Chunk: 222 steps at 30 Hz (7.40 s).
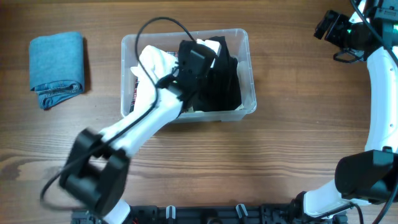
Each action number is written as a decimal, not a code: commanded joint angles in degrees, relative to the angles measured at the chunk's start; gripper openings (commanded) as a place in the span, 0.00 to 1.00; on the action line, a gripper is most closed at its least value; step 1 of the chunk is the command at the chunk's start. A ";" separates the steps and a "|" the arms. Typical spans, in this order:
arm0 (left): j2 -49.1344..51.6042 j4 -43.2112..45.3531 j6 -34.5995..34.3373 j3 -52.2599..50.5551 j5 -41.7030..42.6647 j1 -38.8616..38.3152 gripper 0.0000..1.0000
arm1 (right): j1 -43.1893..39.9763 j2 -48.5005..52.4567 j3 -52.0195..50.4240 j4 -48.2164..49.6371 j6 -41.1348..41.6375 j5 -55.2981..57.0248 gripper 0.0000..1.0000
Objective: Pack container
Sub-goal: 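Press the black cloth flat inside the container with the left gripper, then release the black cloth and withdraw the left gripper to the left, then lower the left gripper onto the folded blue denim cloth and grasp it, then lift the blue denim cloth and carry it right over the container, then lower the blue denim cloth onto the black cloth in the container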
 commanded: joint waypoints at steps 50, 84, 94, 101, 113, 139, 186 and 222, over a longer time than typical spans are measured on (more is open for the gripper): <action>-13.94 -16.06 -2.67 8.13 13.70 18.01 1.00 | 0.13 0.04 0.15 0.11 0.74 0.79 1.00; 17.44 0.85 17.18 8.13 -38.95 39.67 1.00 | 0.13 0.04 0.15 0.11 0.70 0.79 1.00; 26.29 5.40 22.40 8.13 -42.95 41.09 1.00 | 0.13 0.04 0.15 0.11 0.72 0.79 1.00; 26.49 5.38 22.38 8.13 -42.88 45.13 1.00 | 0.13 0.04 0.15 0.11 0.72 0.79 1.00; 30.12 5.44 22.21 8.15 -40.33 49.33 0.94 | 0.13 0.04 0.15 0.11 0.74 0.79 1.00; 9.92 0.35 17.49 8.35 -37.73 41.66 0.10 | 0.13 0.04 0.15 0.09 0.74 0.79 1.00; -9.44 4.72 -33.55 5.09 45.03 13.97 0.04 | 0.13 0.04 0.15 0.11 0.74 0.79 1.00; -6.14 39.89 -49.05 -19.67 41.33 11.15 0.09 | 0.13 0.04 0.15 0.09 0.74 0.79 1.00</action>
